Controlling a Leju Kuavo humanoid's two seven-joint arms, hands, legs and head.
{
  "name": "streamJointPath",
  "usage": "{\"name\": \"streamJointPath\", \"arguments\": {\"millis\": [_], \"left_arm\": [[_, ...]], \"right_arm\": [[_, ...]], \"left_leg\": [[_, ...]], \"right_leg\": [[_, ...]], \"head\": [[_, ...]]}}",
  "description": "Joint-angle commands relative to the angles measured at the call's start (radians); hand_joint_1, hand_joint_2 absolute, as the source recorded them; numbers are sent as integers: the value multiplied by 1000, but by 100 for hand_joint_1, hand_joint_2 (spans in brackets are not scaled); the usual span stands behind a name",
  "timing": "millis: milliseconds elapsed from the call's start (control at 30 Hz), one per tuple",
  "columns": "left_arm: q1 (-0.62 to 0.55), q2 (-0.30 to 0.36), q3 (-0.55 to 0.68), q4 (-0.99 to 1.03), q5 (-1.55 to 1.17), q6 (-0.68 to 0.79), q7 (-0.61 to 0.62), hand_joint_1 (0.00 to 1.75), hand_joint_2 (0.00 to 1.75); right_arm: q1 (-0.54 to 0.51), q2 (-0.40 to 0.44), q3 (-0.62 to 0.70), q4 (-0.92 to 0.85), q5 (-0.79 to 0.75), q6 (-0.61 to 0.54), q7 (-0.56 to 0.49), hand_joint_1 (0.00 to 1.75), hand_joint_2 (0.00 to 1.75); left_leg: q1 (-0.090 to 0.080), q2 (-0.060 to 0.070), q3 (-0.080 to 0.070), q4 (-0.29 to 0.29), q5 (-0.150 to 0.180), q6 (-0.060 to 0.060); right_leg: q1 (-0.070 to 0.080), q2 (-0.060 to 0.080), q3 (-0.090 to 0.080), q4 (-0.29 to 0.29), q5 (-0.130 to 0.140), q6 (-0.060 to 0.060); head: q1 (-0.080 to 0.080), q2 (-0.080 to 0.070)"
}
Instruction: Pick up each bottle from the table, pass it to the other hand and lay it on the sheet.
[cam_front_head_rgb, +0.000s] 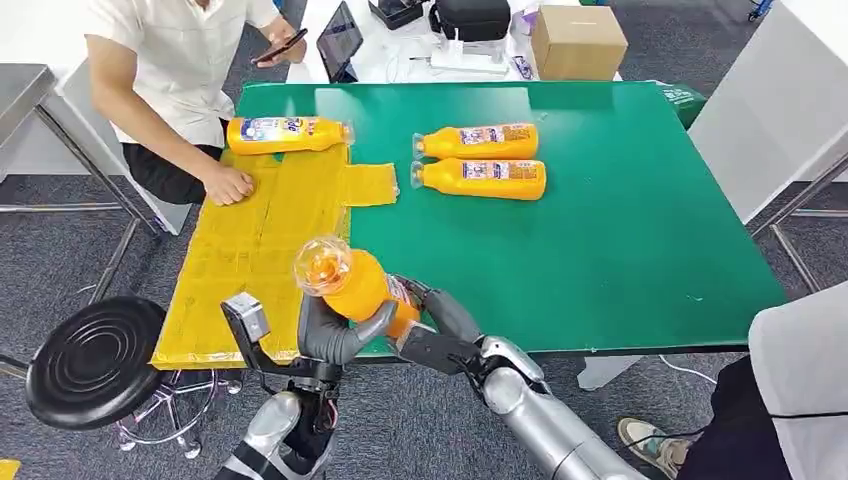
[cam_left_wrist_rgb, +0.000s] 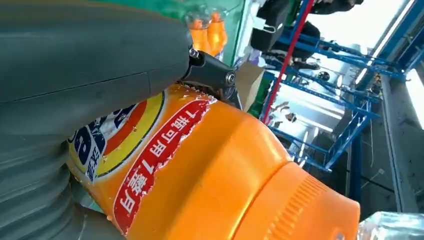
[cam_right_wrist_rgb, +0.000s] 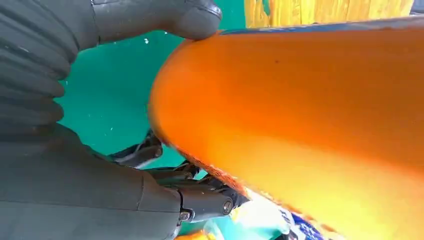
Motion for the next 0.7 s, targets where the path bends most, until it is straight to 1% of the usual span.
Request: {"name": "streamJointPath", "arguments": {"millis": [33, 67, 200, 233, 267, 300, 333, 367, 400, 433, 467, 500, 600, 667, 700], "left_arm": [[-3, 25, 12, -10, 72, -37, 23, 175, 175], [14, 21, 44, -32, 102, -34, 28, 175, 175], [21, 27, 64, -54, 122, -39, 39, 175, 175], [26, 25, 80, -64, 132, -37, 38, 175, 175], [27, 29, 97, -76, 147, -35, 33, 175, 175], [23, 39, 122, -95, 157, -30, 26, 175, 175], [13, 47, 147, -107, 142, -4, 9, 175, 175], [0, 58, 165, -113, 117, 22, -2, 175, 175], [-38, 79, 179, -100, -56, 173, -39, 175, 175], [-66, 93, 188, -80, -191, 280, -69, 175, 175], [-83, 98, 210, -61, -237, 319, -61, 175, 175], [-94, 112, 229, -47, -236, 304, -22, 175, 175], [-85, 108, 240, -45, -235, 291, -23, 175, 175], [-68, 124, 249, -66, -206, 253, 5, 175, 175], [-57, 137, 259, -86, -207, 258, 7, 175, 175]], "right_arm": [[8, 6, -25, 34, -32, -26, -4, 0, 175], [31, 11, -44, 10, -42, -46, -38, 0, 0], [50, 13, -46, -14, -42, -48, -49, 0, 0], [65, 11, -50, -42, -42, -58, -82, 0, 0], [84, 11, -56, -71, -47, -68, -132, 0, 0], [112, 6, -56, -122, -46, -80, -196, 0, 0], [135, 0, -52, -163, -39, -92, -244, 0, 0], [155, -3, -51, -194, -34, -100, -264, 0, 0], [191, -8, -62, -245, -9, -151, -302, 0, 0], [209, -2, -75, -264, 21, -215, -309, 0, 0], [219, 8, -90, -272, 50, -280, -308, 0, 0], [233, 35, -127, -277, 97, -412, -312, 0, 0], [222, 34, -123, -274, 94, -413, -306, 0, 0], [249, 86, -209, -293, 101, -640, -314, 0, 0], [297, 143, -333, -387, 161, -640, -321, 0, 0]], "left_leg": [[2, 1, 3, -1, -1, -2], [2, 1, 4, -1, -1, -3], [1, 1, 1, 0, 0, -1], [1, 1, 2, -1, -1, -2], [1, 1, 1, 0, 0, -2], [1, 0, 2, 0, -1, -2], [1, 0, 0, 0, 0, -1], [2, 1, 2, 0, -1, -2], [2, 0, 1, 0, 0, -2], [2, 1, 1, 0, -1, -3], [1, -1, 0, 0, 0, -2], [2, 0, 1, -1, 0, -3], [2, 1, 1, 0, 0, -3], [2, 2, 2, 0, -1, -3], [3, 3, 2, 0, -1, -3]], "right_leg": [[2, 0, 4, -1, -1, -3], [2, 0, 4, -1, -1, -3], [1, 0, 1, 0, 0, -2], [2, 0, 2, -1, -1, -3], [1, 0, 0, 0, 0, -2], [2, -1, 2, 0, -1, -3], [1, 0, 0, 0, 0, -2], [2, 0, 2, -1, -1, -3], [2, -1, 1, 0, -1, -3], [2, 0, 1, 0, -1, -3], [1, -1, 0, 0, 0, -2], [2, -2, 2, 0, -1, -4], [2, 0, 0, 0, 0, -3], [2, 1, 1, 0, 0, -3], [3, 2, 2, 0, 0, -4]], "head": [[0, 0], [0, 0], [0, 0], [0, 0], [0, 0], [0, 0], [0, 0], [0, 0], [0, 0], [0, 0], [0, 0], [0, 0], [0, 0], [0, 0], [0, 0]]}}
